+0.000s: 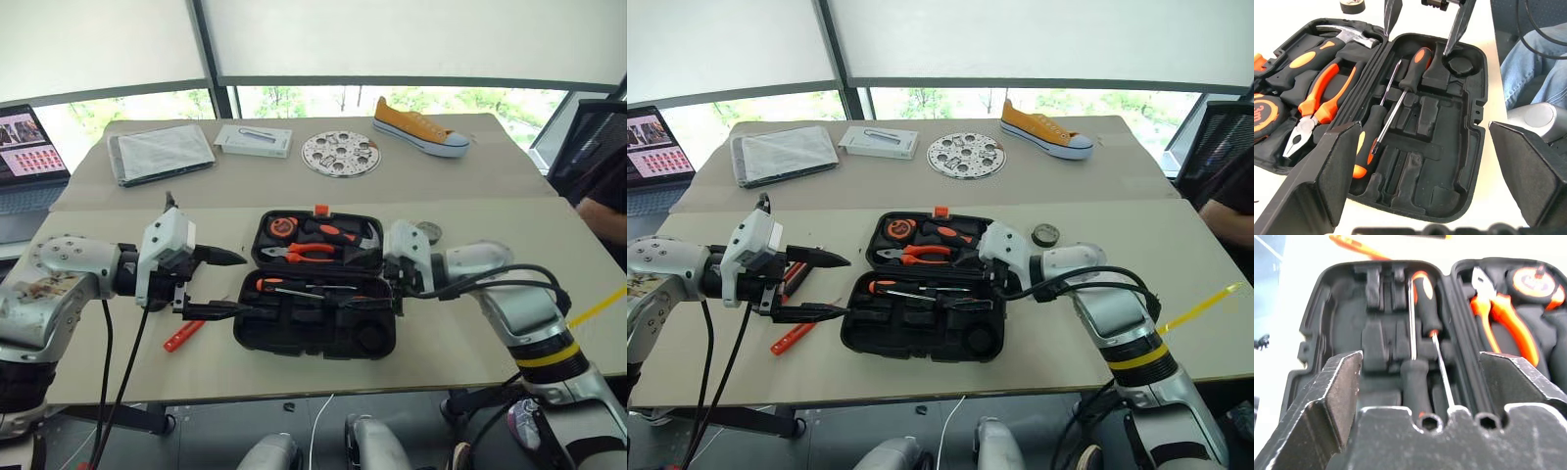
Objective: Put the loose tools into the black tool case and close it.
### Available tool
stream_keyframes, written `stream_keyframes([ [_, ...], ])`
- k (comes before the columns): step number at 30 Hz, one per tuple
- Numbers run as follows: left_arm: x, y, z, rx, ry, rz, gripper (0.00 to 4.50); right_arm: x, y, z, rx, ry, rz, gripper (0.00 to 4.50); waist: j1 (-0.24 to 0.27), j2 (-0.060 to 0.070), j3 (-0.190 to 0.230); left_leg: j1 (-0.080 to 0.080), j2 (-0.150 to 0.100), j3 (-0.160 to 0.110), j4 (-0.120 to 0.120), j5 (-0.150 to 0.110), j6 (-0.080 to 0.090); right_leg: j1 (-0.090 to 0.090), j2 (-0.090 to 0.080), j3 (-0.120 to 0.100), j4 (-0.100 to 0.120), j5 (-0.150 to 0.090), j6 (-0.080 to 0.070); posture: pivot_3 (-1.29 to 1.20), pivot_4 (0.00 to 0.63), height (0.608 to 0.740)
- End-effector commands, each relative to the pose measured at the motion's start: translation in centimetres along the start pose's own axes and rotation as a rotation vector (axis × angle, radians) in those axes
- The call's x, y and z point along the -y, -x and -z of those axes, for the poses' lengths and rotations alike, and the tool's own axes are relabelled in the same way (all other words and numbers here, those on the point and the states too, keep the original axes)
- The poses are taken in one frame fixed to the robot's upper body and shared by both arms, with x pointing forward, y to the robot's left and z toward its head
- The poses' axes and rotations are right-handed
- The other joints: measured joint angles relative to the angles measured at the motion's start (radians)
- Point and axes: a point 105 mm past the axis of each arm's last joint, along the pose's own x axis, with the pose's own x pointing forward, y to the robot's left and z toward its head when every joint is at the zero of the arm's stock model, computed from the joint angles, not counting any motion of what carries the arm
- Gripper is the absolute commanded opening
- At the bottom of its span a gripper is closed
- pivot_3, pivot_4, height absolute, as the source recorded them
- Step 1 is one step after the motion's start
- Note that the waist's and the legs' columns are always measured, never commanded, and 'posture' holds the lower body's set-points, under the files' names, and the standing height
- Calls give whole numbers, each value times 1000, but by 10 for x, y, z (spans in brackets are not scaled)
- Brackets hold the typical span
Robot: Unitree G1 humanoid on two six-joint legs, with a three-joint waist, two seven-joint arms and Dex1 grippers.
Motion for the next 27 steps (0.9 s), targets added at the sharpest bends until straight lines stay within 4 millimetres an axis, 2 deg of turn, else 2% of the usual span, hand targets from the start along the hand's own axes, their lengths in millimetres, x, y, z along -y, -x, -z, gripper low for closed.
stream_keyframes([
  [1,-1,1,-7,11,-41,-3,4500,2,-4,-5,13,4,26,4219,-1,0,0,-1,0,0,0,0,0,-1,0,0,0,0,0,0,150,737],
  [3,-2,0,-7,11,-41,-1,4500,3,-8,-3,11,-12,34,3773,-1,0,0,-1,0,0,0,0,0,-1,0,0,0,0,0,0,150,737],
  [7,-3,-1,-6,8,-43,-3,4500,3,-23,7,-47,-9,51,2399,-4,0,0,-1,0,0,0,0,0,-2,0,0,1,0,0,0,150,737],
  [11,-3,-1,-5,8,-45,-7,4500,-3,-36,8,-55,-19,31,1076,-8,0,0,-3,0,0,0,0,0,-4,0,0,1,0,0,0,150,737],
  [13,-2,-1,-4,6,-44,-11,4500,-8,-40,12,-75,2,2,240,-9,0,0,-6,0,1,1,0,0,-7,0,0,2,1,-1,0,150,737],
  [14,-2,0,-3,3,-44,-14,4500,-10,-42,15,-89,2,-2,48,-9,0,0,-7,0,1,1,0,0,-8,0,0,2,1,-1,0,150,737],
  [17,-3,0,-2,0,-44,-20,4500,-9,-48,26,-136,3,16,48,-9,0,0,-8,0,1,2,0,0,-9,0,-1,2,1,-2,0,150,737],
  [21,-2,-2,-3,8,-43,-20,4500,-21,-47,60,-315,70,-47,48,-9,0,-1,-7,0,1,2,1,-1,-8,1,-1,2,2,-2,0,150,737],
  [27,-4,-2,-1,3,-48,-22,4500,-21,-40,67,-348,91,-48,48,-2,0,-6,0,0,1,1,1,-1,0,1,-1,1,2,-2,0,150,737],
])
